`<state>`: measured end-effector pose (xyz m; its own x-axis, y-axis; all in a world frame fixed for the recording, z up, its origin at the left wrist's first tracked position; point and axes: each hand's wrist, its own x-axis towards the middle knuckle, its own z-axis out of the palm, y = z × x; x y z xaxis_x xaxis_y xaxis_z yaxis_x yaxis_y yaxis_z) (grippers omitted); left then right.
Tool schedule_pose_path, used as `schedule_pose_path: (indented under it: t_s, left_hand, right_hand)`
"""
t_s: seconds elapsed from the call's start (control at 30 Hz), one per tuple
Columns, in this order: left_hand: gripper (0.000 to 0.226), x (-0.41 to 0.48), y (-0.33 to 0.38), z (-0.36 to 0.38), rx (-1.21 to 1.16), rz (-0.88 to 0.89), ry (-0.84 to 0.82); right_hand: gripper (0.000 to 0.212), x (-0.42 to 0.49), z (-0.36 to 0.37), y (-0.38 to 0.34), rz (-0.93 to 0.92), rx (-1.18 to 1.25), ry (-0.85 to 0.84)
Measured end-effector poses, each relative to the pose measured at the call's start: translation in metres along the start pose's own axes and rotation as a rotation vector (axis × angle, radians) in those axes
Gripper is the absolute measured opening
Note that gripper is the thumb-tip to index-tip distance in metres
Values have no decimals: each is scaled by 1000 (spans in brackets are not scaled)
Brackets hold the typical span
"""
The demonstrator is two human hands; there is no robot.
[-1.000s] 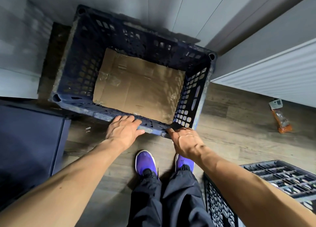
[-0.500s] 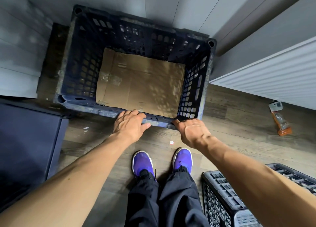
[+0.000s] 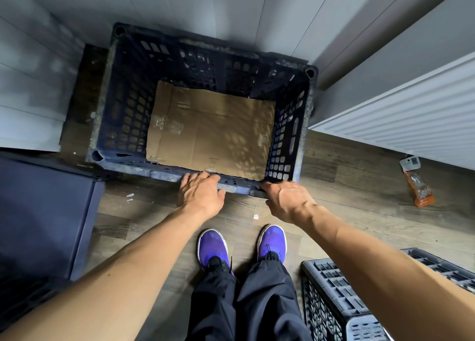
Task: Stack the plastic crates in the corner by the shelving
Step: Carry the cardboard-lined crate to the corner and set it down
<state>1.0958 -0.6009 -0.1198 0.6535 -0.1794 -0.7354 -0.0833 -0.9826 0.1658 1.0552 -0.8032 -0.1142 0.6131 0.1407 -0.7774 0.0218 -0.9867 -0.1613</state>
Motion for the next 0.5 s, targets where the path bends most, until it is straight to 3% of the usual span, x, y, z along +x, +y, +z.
schedule_pose_path:
  t_s: [0.27,0.5]
  left_hand:
    - [52,-16,28,-23,-62,14,-171]
    - [50,-47,38,-21,-120,8,-131]
  right_hand:
    - [48,-21,-2,-6,8,60,-11]
    - [50,-54,2,-7,30,228,81]
